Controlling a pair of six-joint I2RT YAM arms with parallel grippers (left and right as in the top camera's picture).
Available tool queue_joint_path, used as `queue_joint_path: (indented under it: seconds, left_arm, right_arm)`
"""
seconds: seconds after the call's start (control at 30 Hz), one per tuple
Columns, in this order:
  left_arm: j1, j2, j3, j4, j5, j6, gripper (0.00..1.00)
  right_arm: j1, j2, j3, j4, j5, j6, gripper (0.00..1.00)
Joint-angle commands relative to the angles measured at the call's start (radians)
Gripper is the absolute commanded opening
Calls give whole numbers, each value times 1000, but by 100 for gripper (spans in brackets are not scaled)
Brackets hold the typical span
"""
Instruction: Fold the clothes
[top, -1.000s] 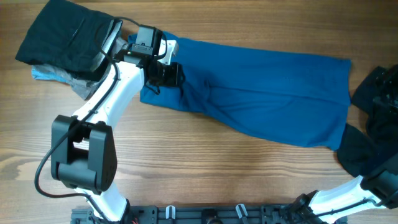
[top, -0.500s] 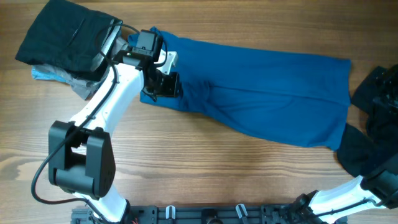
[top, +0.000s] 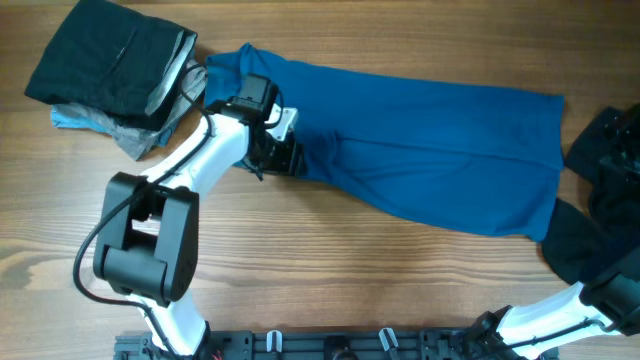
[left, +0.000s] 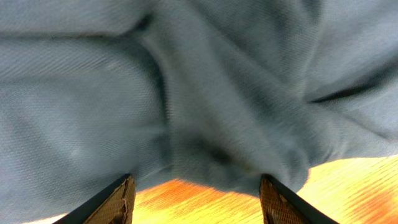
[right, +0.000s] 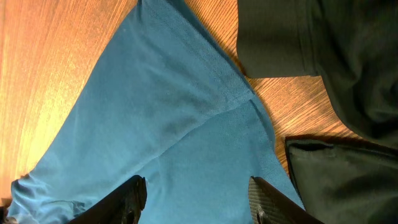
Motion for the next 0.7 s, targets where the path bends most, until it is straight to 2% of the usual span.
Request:
queue_joint_path:
  seconds: [0.0, 0.07, 0.1, 0.2, 0.3, 0.47, 0.67]
  left_arm:
    - [-38, 48, -3, 31, 19, 8, 57]
    - [-53, 64, -3, 42, 19, 9, 48]
    - [-59, 71, -3, 50, 19, 8, 38]
    - [-65, 74, -2, 74, 20, 4, 20]
    - [-64, 73, 3, 71, 20, 0, 19]
    - [-64, 53, 57, -19, 23, 1, 7]
    - [-67, 0, 229, -208, 26, 1, 8]
  right_arm:
    - [2, -3, -7, -2, 10, 6, 57]
    - [2, -3, -7, -2, 10, 6, 57]
    - [2, -3, -7, -1, 10, 6, 57]
    - [2, -3, -7, -2, 10, 6, 57]
    - [2, -3, -7, -2, 10, 6, 57]
    - [2, -3, -7, -2, 10, 6, 57]
    - [2, -3, -7, -1, 10, 6, 57]
